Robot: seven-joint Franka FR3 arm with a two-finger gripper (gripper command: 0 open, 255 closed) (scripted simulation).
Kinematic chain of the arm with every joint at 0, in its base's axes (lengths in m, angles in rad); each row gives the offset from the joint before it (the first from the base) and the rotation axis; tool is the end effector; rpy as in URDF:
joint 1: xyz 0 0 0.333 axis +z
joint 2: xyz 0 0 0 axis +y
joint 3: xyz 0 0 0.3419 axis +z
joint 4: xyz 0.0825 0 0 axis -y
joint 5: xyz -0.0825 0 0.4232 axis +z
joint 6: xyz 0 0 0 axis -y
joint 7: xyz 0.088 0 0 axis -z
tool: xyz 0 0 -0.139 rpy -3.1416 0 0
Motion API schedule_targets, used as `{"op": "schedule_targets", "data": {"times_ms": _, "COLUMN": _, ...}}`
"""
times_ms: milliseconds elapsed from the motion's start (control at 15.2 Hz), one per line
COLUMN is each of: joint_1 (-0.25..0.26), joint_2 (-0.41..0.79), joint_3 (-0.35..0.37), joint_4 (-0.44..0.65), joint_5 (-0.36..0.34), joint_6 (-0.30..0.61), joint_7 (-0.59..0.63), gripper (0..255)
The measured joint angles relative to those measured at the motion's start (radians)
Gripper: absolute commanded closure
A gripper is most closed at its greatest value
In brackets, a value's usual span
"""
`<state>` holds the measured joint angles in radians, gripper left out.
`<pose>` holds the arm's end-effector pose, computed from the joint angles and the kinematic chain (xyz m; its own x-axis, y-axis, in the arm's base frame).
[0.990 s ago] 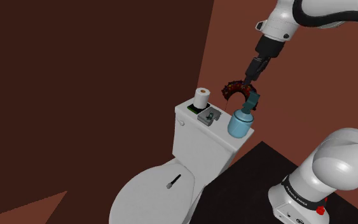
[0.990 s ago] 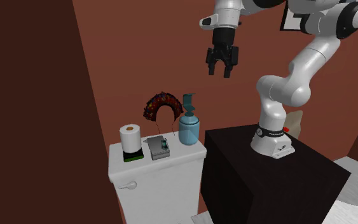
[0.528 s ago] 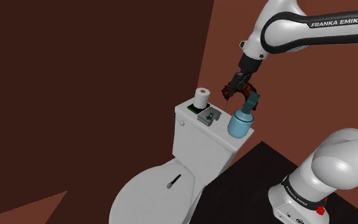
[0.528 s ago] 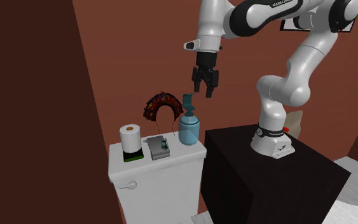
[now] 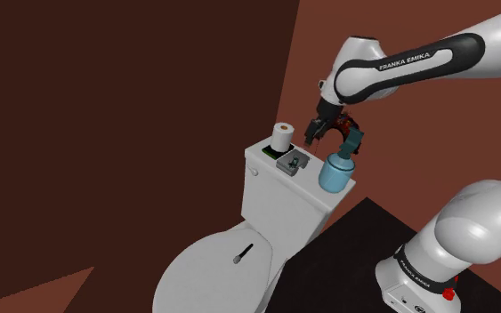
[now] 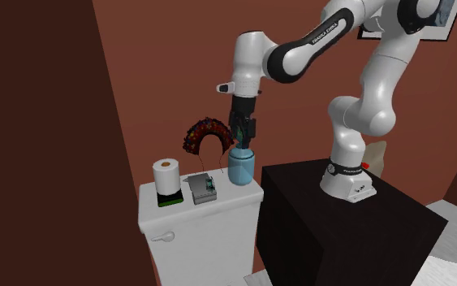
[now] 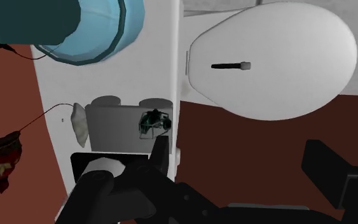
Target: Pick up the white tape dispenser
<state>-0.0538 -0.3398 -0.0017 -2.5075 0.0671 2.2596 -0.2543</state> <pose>0.4602 -0.0221 0.3830 0.9826 0.1555 0.1017 0.1594 -0.9867 -0.0314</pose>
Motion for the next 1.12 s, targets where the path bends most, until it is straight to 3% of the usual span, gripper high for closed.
{"op": "schedule_targets", "data": {"times_ms": 528, "joint_1": -0.024, "joint_2": 0.303, "joint_3": -0.026, "joint_4": 0.077, "joint_5": -0.008, "joint_6": 0.238, "joint_7": -0.034, "gripper": 0}}
{"op": "schedule_targets", "data": {"times_ms": 1122, "joint_1": -0.043, "joint_2": 0.594, "joint_3": -0.038, "joint_4": 0.211, "joint_5": 0.003, "joint_6": 0.405, "joint_7": -0.062, "gripper": 0}}
